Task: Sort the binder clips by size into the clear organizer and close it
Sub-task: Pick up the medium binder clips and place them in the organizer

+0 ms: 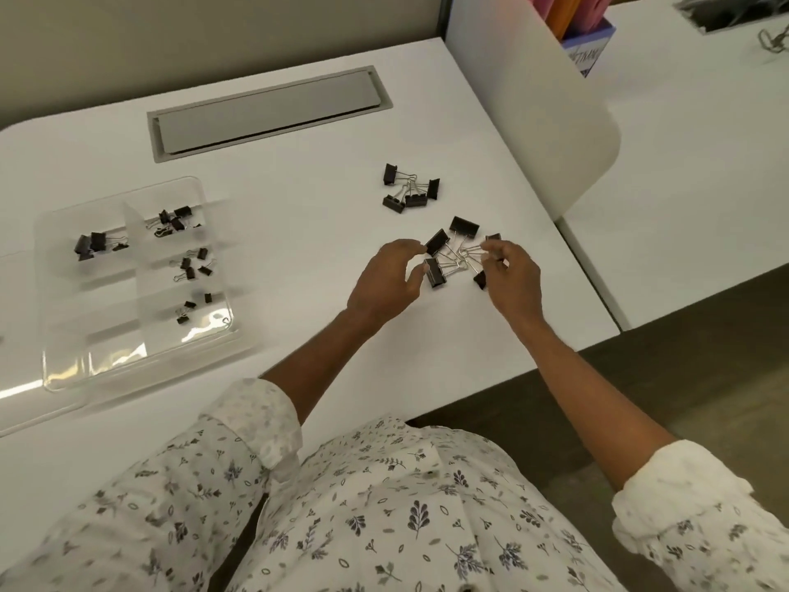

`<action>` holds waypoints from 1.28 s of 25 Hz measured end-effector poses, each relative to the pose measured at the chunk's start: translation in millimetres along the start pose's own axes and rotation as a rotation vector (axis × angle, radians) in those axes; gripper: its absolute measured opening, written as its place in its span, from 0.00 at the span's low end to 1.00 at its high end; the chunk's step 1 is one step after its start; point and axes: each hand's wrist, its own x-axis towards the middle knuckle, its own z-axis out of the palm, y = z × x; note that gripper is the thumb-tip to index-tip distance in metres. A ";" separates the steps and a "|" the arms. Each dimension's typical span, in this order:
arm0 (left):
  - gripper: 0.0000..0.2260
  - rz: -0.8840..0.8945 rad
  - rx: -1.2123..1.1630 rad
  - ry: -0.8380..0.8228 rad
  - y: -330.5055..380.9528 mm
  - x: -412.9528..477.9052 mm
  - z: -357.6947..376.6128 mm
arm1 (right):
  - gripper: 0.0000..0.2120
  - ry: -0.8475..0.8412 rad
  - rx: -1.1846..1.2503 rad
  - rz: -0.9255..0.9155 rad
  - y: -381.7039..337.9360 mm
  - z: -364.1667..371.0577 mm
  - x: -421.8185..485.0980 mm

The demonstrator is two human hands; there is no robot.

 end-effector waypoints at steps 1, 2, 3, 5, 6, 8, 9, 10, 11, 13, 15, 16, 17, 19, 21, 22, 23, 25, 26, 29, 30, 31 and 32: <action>0.17 0.002 0.035 -0.054 3.4 2.6 8.7 | 0.10 -0.017 -0.073 -0.047 12.6 -6.3 -0.7; 0.19 0.003 0.074 -0.110 6.8 4.5 15.3 | 0.11 -0.058 -0.154 -0.099 25.0 -11.2 -3.1; 0.21 0.012 0.119 -0.158 7.1 6.0 21.9 | 0.12 -0.109 -0.250 -0.150 35.3 -13.7 -6.5; 0.21 0.060 0.255 -0.204 4.7 6.6 31.7 | 0.15 -0.201 -0.417 -0.245 50.5 -14.4 -12.3; 0.20 0.079 0.319 -0.202 1.9 4.8 34.7 | 0.15 -0.223 -0.454 -0.278 55.6 -12.8 -14.2; 0.17 0.090 0.375 -0.172 -3.4 0.6 37.8 | 0.13 -0.215 -0.470 -0.303 55.8 -9.5 -18.1; 0.15 0.093 0.382 -0.150 -5.5 -1.1 37.8 | 0.12 -0.207 -0.471 -0.301 54.2 -8.0 -20.2; 0.14 0.089 0.377 -0.133 -7.5 -2.2 36.6 | 0.11 -0.202 -0.473 -0.297 53.5 -6.0 -22.7; 0.13 0.082 0.360 -0.122 -8.6 -3.4 34.0 | 0.11 -0.199 -0.474 -0.288 52.4 -4.3 -25.2; 0.12 0.055 0.296 -0.119 -9.5 -7.5 27.3 | 0.11 -0.205 -0.465 -0.293 51.2 -2.7 -27.9; 0.13 0.017 0.240 -0.143 -10.9 -13.8 19.5 | 0.12 -0.234 -0.455 -0.311 50.1 -2.3 -28.6; 0.14 0.003 0.222 -0.156 -13.4 -16.9 16.8 | 0.13 -0.254 -0.436 -0.309 49.7 -2.5 -28.7; 0.15 -0.010 0.206 -0.170 -15.8 -20.1 14.0 | 0.14 -0.271 -0.407 -0.298 49.5 -2.6 -28.9; 0.17 -0.037 0.181 -0.202 -20.4 -25.3 9.7 | 0.16 -0.277 -0.332 -0.266 48.3 -1.9 -28.4; 0.18 -0.044 0.174 -0.224 -24.9 -27.4 6.8 | 0.18 -0.274 -0.228 -0.198 44.1 0.3 -29.2; 0.17 -0.039 0.172 -0.222 -27.1 -28.5 5.8 | 0.18 -0.276 -0.162 -0.137 40.8 1.3 -30.0; 0.16 -0.033 0.168 -0.205 -29.1 -30.4 5.1 | 0.18 -0.282 -0.088 -0.061 37.3 1.8 -30.8; 0.14 -0.049 0.130 -0.131 -32.0 -36.0 2.3 | 0.17 -0.316 0.096 0.116 28.2 2.1 -32.1; 0.13 -0.097 0.066 -0.075 -32.4 -40.1 -0.3 | 0.16 -0.348 0.248 0.218 24.1 2.8 -31.8; 0.11 -0.347 -0.279 0.089 -28.3 -55.0 -12.0 | 0.11 -0.440 0.799 0.525 8.8 5.0 -32.5; 0.11 -0.412 -0.403 0.121 -28.8 -58.5 -17.4 | 0.11 -0.457 0.919 0.600 4.9 7.0 -32.0; 0.12 -0.465 -0.551 0.132 -31.0 -61.6 -24.0 | 0.13 -0.477 1.014 0.663 0.6 9.7 -31.7; 0.13 -0.500 -0.709 0.128 -33.2 -65.1 -31.9 | 0.15 -0.498 1.076 0.708 -4.0 13.0 -31.9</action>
